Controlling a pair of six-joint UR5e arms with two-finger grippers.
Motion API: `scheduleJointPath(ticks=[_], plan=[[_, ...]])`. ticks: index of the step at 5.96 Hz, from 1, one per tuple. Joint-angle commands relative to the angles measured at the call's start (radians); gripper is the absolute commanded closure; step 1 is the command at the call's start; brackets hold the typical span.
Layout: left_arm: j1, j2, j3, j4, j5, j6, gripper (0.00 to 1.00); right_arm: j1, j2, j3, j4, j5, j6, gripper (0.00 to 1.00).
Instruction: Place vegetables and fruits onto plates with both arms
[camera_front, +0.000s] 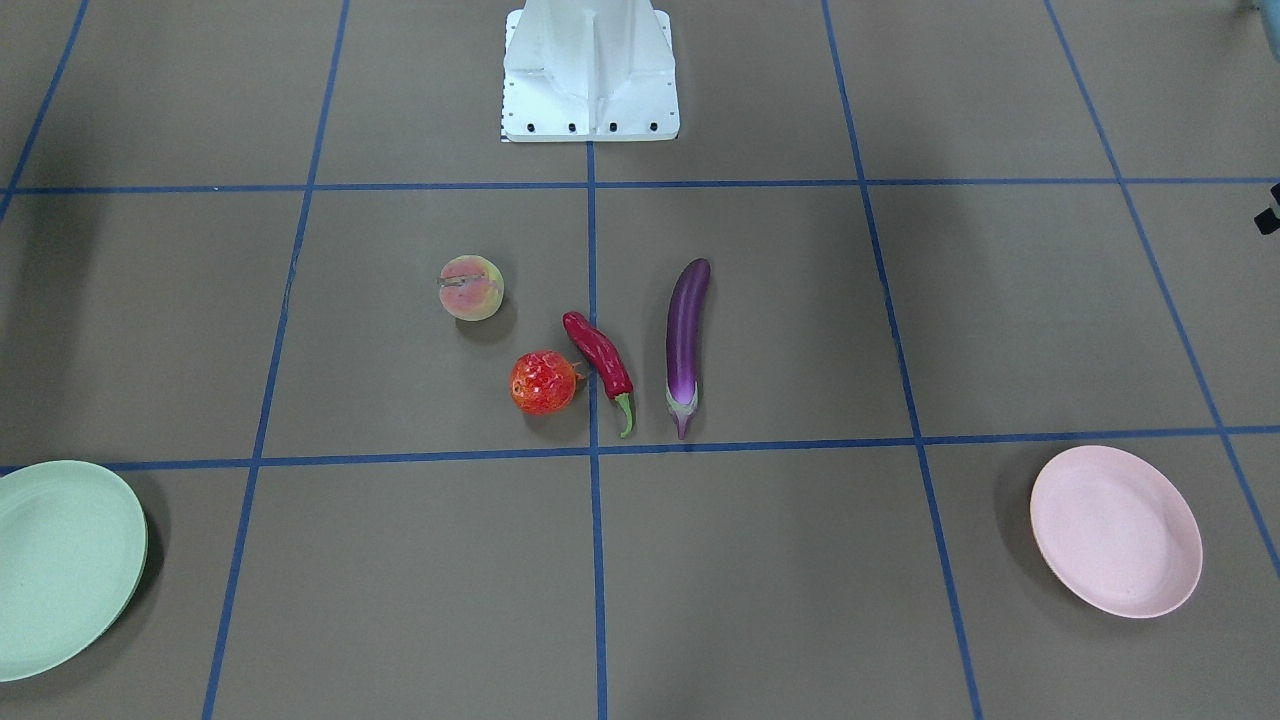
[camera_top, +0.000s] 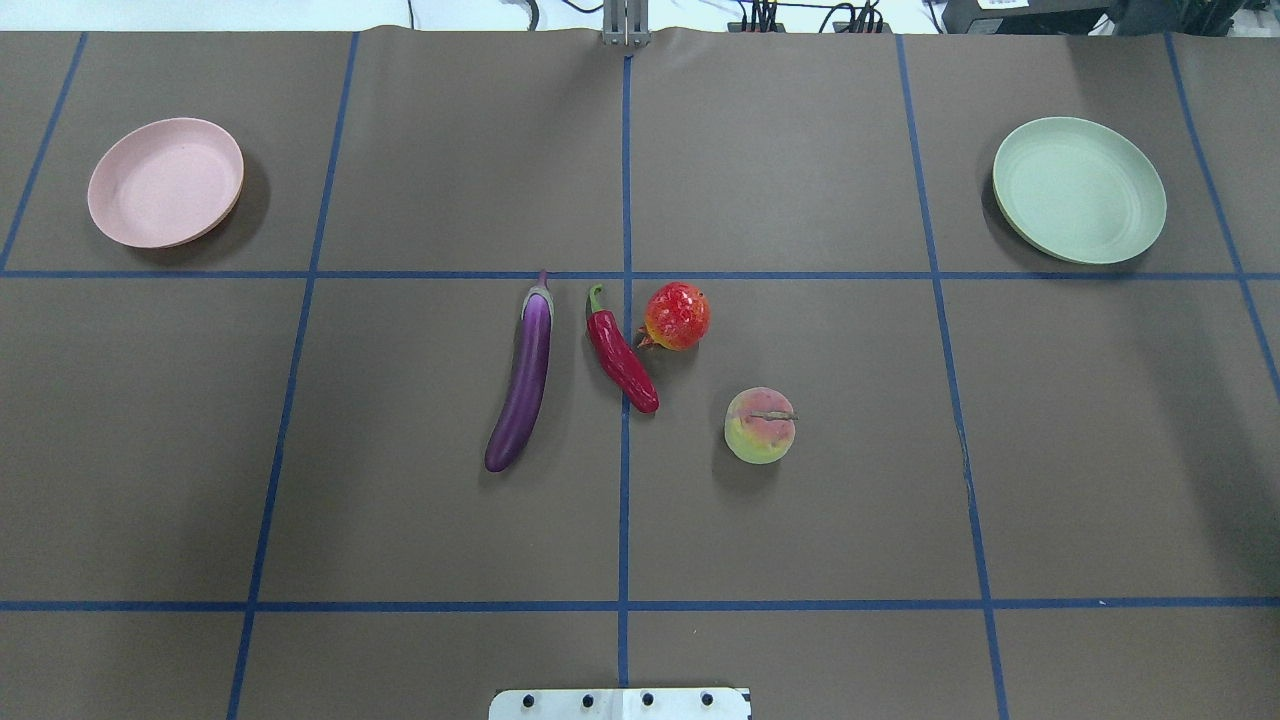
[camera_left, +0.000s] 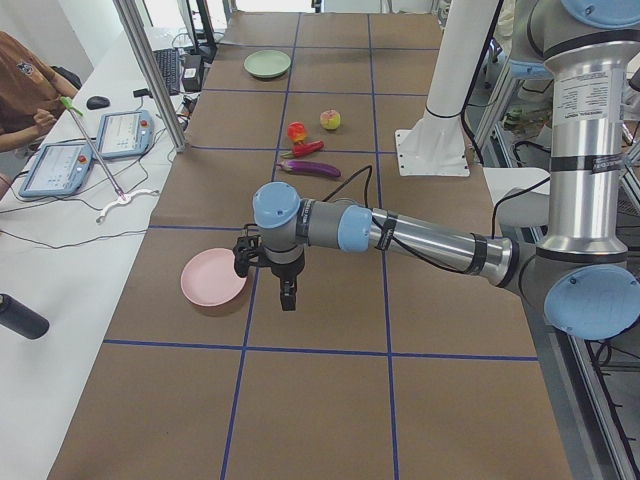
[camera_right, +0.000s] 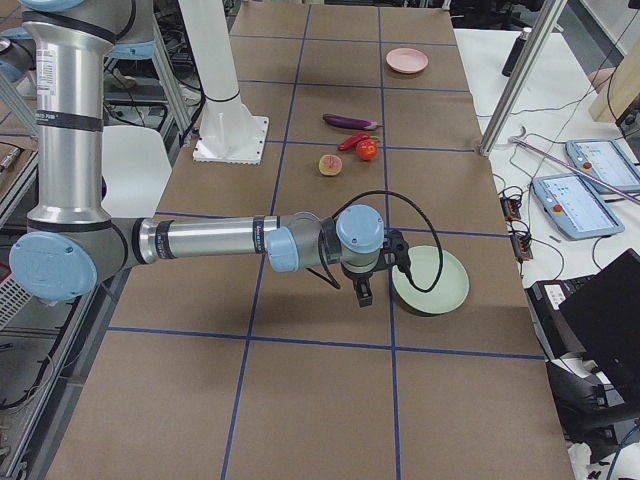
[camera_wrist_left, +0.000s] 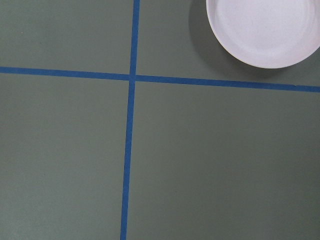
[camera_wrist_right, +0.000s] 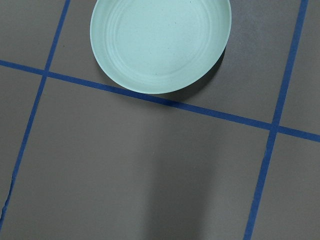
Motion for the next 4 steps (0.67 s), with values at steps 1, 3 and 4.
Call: scheduleJointPath(ticks=[1, 3, 4], plan=[[0.019, -0.002, -0.002, -0.028, -0.049, 0.001, 0.0, -0.04, 0.008, 0.01, 0.063, 0.002, 0.1, 0.0], [0.021, -0.002, -0.005, -0.036, -0.059, -0.001, 0.0, -0.077, 0.008, 0.026, 0.088, 0.066, 0.213, 0.0], [0.022, -0.002, -0.004, -0.036, -0.059, -0.001, 0.0, -0.164, 0.042, 0.063, 0.128, 0.039, 0.358, 0.0]])
